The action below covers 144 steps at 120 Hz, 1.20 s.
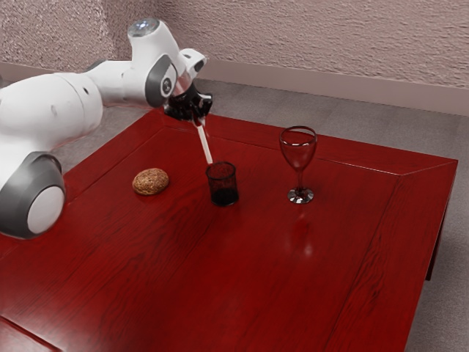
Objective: Take the marker out of the pen holder and place it to the left of the pen holder.
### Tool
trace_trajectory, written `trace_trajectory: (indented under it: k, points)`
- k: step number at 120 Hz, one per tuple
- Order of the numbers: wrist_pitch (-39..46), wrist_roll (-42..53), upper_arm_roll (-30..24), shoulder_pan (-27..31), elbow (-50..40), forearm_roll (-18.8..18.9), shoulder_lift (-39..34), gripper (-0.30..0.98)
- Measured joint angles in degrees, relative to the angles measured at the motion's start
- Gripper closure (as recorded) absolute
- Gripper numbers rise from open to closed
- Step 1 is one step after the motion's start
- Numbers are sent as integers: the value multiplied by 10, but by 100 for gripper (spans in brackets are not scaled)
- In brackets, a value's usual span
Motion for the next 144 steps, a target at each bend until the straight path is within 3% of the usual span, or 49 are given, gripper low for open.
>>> trace_trajectory:
  k: [10,19,36,52,100,116,124,132,136,144]
  points:
    - [-65,-3,-45,61,8,20,-8,77]
    - [-149,-4,-60,93,97,27,54,77]
    - [-274,-3,-63,120,185,25,146,76]
    - [-369,0,-27,119,264,0,218,75]
    - [-272,11,-24,119,275,-44,267,59]
    - [-254,14,-22,119,274,-66,287,63]
    - [-250,16,-22,122,270,-65,251,48]
    - [-263,20,-30,128,258,-42,168,35]
    - [-276,24,-54,129,223,-33,103,30]
    - [-309,32,-131,128,45,-5,-114,22]
